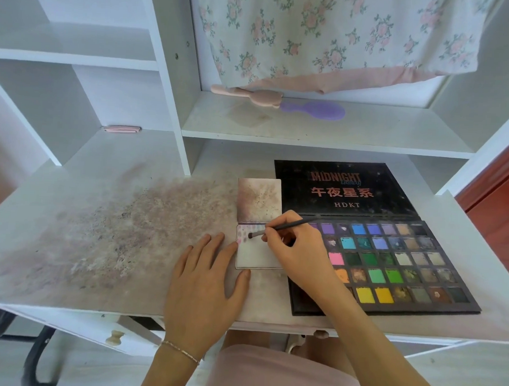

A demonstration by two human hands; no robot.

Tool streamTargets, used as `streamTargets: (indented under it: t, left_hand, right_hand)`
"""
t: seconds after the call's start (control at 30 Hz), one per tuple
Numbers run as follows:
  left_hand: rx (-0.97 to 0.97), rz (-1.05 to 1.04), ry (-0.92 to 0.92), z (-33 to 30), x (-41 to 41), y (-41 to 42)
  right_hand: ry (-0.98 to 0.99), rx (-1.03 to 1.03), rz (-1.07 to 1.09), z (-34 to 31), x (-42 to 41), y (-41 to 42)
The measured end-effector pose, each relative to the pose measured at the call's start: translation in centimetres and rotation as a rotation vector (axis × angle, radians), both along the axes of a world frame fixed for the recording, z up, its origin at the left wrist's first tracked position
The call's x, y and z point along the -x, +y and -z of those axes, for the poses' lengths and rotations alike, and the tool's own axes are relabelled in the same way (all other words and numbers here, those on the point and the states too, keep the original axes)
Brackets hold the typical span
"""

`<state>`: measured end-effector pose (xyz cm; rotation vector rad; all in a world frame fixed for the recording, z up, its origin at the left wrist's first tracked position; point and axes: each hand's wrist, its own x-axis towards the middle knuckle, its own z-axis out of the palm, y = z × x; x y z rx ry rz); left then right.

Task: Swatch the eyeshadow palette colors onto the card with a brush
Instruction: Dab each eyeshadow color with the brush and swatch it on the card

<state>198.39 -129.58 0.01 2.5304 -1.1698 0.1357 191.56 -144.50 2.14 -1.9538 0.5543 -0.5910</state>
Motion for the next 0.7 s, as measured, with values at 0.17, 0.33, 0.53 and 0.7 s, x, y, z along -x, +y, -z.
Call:
streamTargets:
  t: [0.17,0.33,0.53,0.7]
  left_hand:
    - [-0.004,0.003,0.003,0.05,-0.01,0.01]
    - [0.012,0.005,0.0,0.1,0.0,-0.02]
    - [0.029,0.007,-0.014,0.24,-0.01,-0.03]
    - [0.032,0.009,-0.013,0.3,-0.04,-0.09]
  right_hand:
    - [0.007,-0.006,-0.003,0.02,0.04,-0.08]
    - [0.019,0.006,-0.022,-0.11,0.02,-0.07]
    - [0.026,0.016,-0.033,-0.08,0.02,-0.08]
    - [0.026,0.008,-0.046,-0.06,0.01,-0.11]
